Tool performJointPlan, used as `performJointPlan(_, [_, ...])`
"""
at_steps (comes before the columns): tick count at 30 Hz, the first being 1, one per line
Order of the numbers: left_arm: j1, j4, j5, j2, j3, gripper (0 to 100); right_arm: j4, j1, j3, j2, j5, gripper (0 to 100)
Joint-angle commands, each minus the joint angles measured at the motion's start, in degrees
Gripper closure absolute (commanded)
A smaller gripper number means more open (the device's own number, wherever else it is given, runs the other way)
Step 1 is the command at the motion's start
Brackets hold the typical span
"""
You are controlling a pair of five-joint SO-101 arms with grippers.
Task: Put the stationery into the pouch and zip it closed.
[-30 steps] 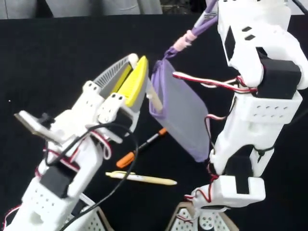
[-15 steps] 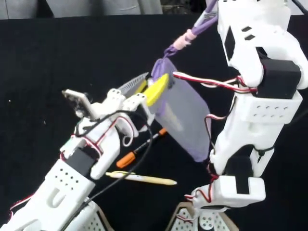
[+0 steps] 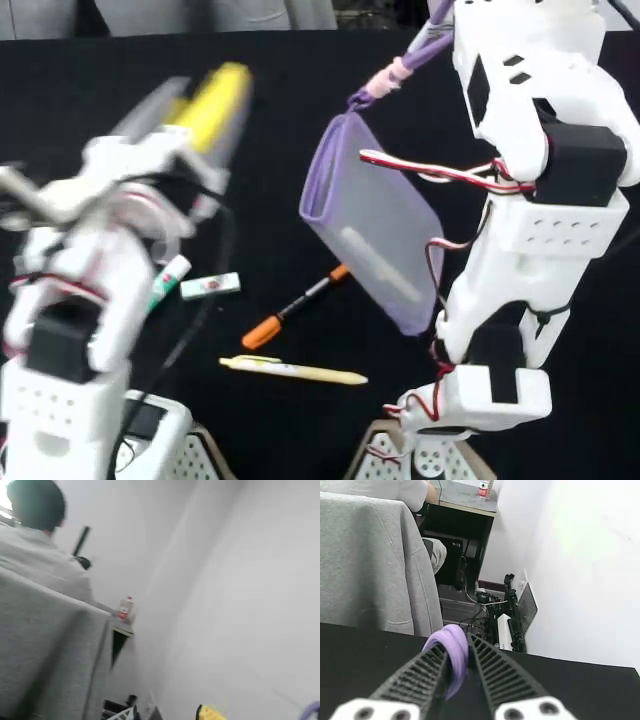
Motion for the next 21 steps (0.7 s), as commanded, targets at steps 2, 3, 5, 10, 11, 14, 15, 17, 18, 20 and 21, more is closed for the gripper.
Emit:
performJointPlan(2, [-4.26,9.23,-11.34,3.96,-4.0,79,0.26,0.7,-2.07,-2.33,-0.26,98.7])
performJointPlan(3, [-4.09,10.64,-14.07,5.27,-3.21,79,0.26,0.7,-2.07,-2.33,-0.26,98.7])
performJointPlan(5, [-3.74,12.57,-18.46,8.0,-1.27,79,0.26,0.7,-2.07,-2.33,-0.26,98.7])
performJointPlan(10, [2.59,13.01,-20.92,13.1,7.34,79,0.26,0.7,-1.98,-2.33,-0.18,98.7])
performJointPlan(11, [4.53,12.84,-21.01,13.89,9.01,79,0.35,0.7,-1.98,-2.33,-0.18,98.7])
performJointPlan(14, [10.24,7.56,-21.1,15.74,15.08,79,0.35,0.7,-1.98,-2.33,-0.09,98.7])
performJointPlan(15, [11.65,4.84,-21.1,16.26,17.27,79,0.35,0.7,-1.98,-2.33,-0.09,98.7])
performJointPlan(17, [13.67,-1.14,-21.19,17.14,21.41,79,0.44,0.79,-1.98,-2.42,-0.09,98.7])
performJointPlan(18, [14.46,-3.96,-21.19,17.76,23.43,79,0.44,0.79,-1.98,-2.51,-0.09,98.7])
performJointPlan(20, [15.87,-8.62,-22.51,19.6,26.86,79,0.53,0.79,-1.98,-2.59,-0.09,98.7])
performJointPlan(21, [16.57,-10.46,-24.18,20.84,28.35,79,0.53,0.79,-1.98,-2.59,-0.09,98.7])
